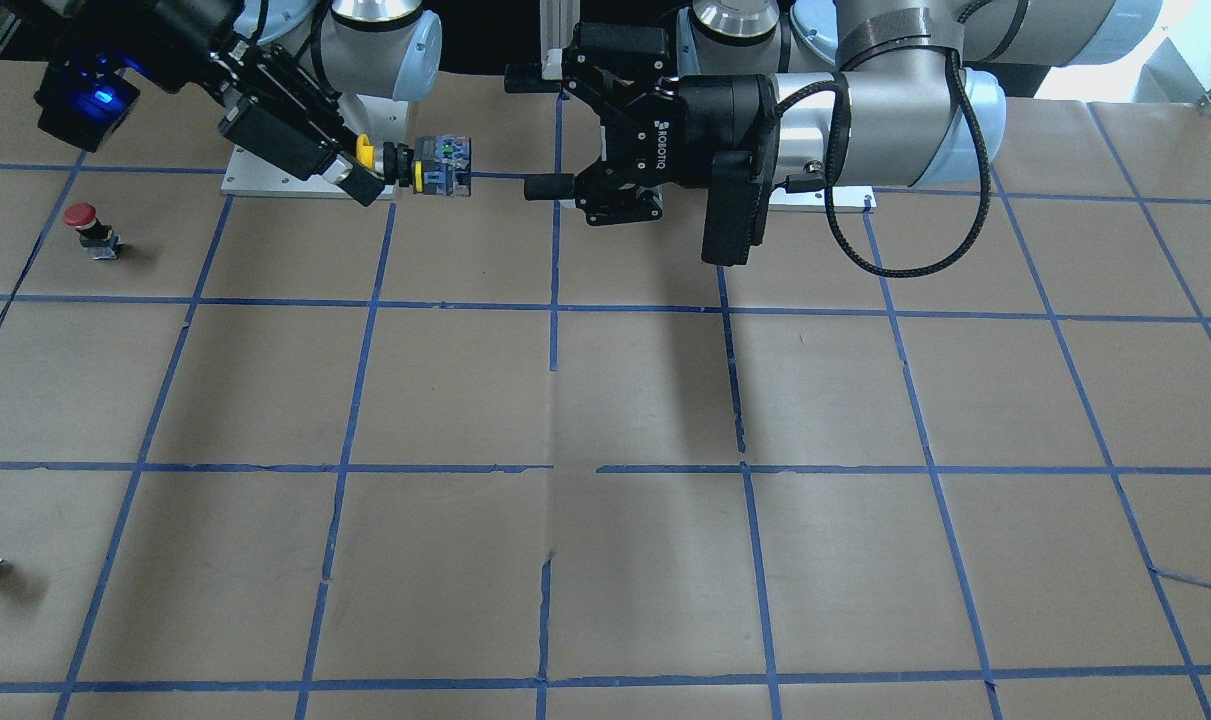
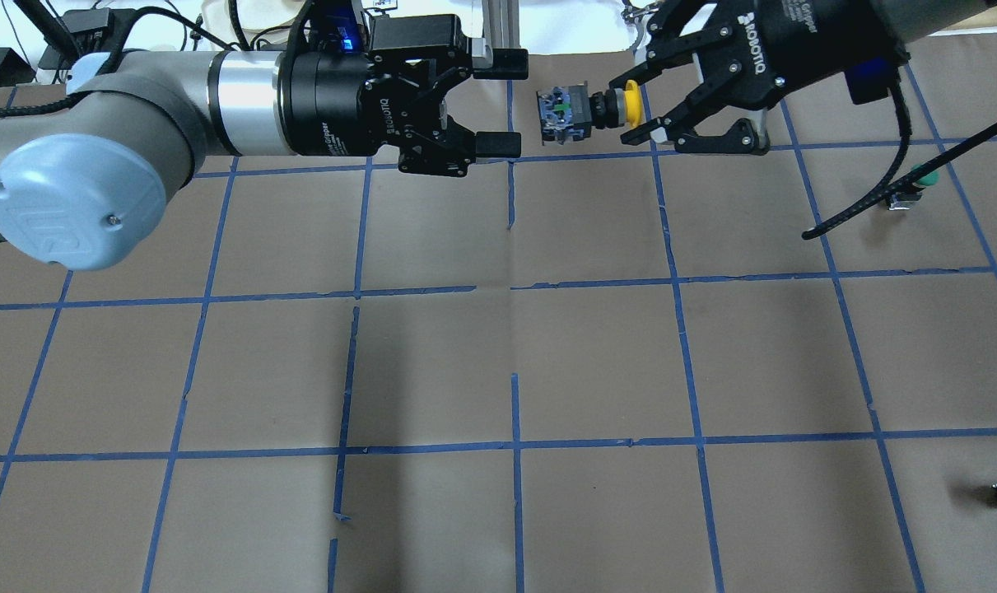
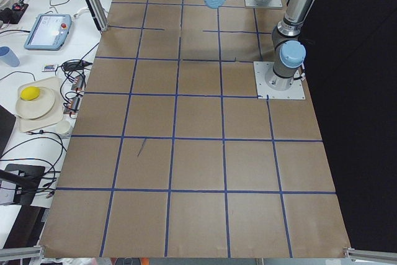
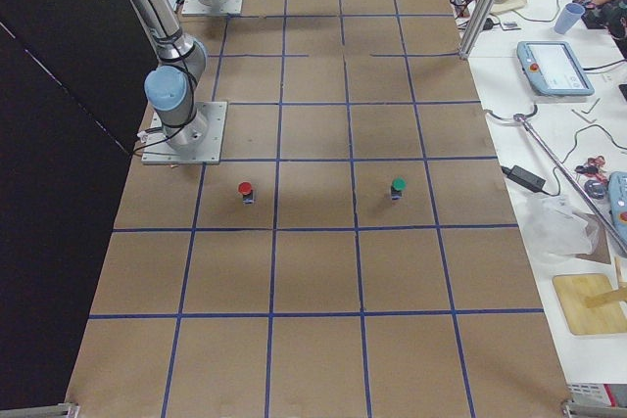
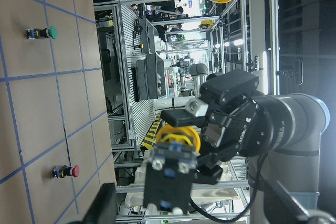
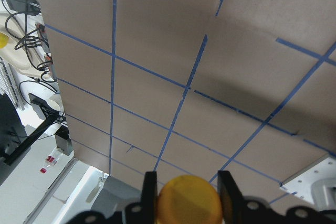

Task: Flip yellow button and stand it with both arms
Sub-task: 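Open the left gripper and pull back while the right gripper carries the button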

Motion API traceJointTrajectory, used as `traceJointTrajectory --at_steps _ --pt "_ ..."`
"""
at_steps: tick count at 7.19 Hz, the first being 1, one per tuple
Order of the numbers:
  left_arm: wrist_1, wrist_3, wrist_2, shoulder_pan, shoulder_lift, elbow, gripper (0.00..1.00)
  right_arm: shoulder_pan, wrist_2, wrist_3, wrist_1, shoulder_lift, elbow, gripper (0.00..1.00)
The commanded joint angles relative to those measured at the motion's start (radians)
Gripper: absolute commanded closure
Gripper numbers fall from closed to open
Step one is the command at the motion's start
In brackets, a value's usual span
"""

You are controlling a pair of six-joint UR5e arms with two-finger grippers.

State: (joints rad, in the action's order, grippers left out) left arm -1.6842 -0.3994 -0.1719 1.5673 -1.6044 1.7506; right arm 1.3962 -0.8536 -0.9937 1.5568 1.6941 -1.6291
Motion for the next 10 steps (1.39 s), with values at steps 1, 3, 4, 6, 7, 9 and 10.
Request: traceJointTrajectory --at_steps 1,3,4,6,7,9,10 --pt "0.146 0.128 -0.354 -0.025 -0.005 -0.014 0.0 -0.051 -0.204 0.366 -0.099 -0.002 -0.003 0.87" --pt "0.329 0.168 -0.751 -0.029 -0.028 -0.008 0.0 -0.188 -0.316 0.69 -0.121 -0.004 -0.017 0.87" --pt "0.336 0.169 -0.897 -0.03 -0.043 -0.019 0.0 -0.239 -0.403 0.904 -0.112 -0.004 -0.053 0.9" --pt "0.319 0.174 -1.3 -0.013 -0.151 -0.176 0.0 -0.337 -0.518 1.18 -0.021 -0.004 -0.133 0.91" --pt "0.273 0.174 -1.415 0.012 -0.129 -0.206 0.0 -0.402 -0.553 1.365 0.073 -0.005 -0.187 0.91" --pt "0.113 0.177 -1.494 0.017 -0.074 -0.27 0.0 -0.486 -0.581 1.6 0.324 -0.022 -0.311 0.91" --pt "0.097 0.179 -1.471 0.01 -0.066 -0.292 0.0 -0.503 -0.581 1.668 0.418 -0.049 -0.337 0.92"
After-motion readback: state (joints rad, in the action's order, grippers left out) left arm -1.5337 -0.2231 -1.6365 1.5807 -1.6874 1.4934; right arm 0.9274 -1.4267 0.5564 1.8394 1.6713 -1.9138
